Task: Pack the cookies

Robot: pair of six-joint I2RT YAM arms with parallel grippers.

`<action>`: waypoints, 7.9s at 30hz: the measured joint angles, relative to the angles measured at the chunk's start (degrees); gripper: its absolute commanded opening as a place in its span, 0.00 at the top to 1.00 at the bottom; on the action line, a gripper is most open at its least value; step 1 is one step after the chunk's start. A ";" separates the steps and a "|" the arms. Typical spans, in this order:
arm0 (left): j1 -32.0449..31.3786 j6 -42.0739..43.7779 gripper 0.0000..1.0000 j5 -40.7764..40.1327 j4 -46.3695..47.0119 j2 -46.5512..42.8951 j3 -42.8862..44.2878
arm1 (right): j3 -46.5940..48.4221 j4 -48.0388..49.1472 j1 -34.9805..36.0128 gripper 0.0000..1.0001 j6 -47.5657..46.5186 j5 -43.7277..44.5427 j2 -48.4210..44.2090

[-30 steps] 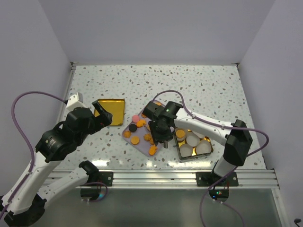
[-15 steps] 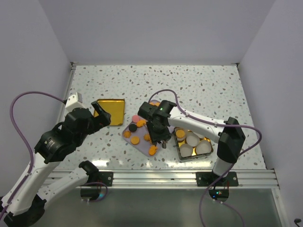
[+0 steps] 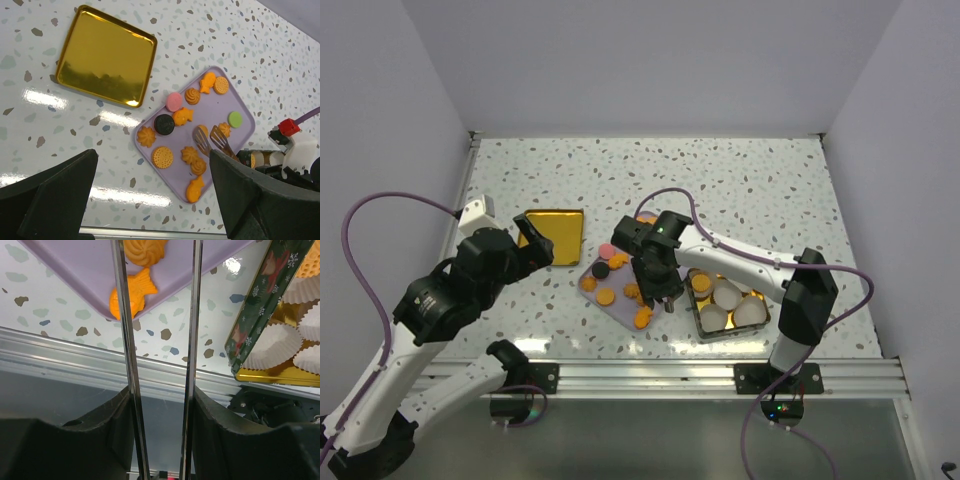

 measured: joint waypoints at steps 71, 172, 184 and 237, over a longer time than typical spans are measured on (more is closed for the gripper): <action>0.00 2.54 0.00 5.40 6.34 9.16 0.33 | -21.79 -5.42 -12.00 0.57 13.07 10.03 -44.19; 0.00 -0.52 0.00 2.08 4.61 3.26 -7.13 | -7.80 -4.52 -36.46 0.62 -13.20 -2.23 -5.09; 0.00 -0.46 0.00 1.81 5.97 6.25 -6.95 | 1.55 -5.05 -37.27 0.63 -14.43 -1.40 -3.72; 0.00 -4.24 0.02 10.10 5.90 6.16 -3.76 | -34.84 -5.90 -37.33 0.56 -8.96 -14.08 -55.78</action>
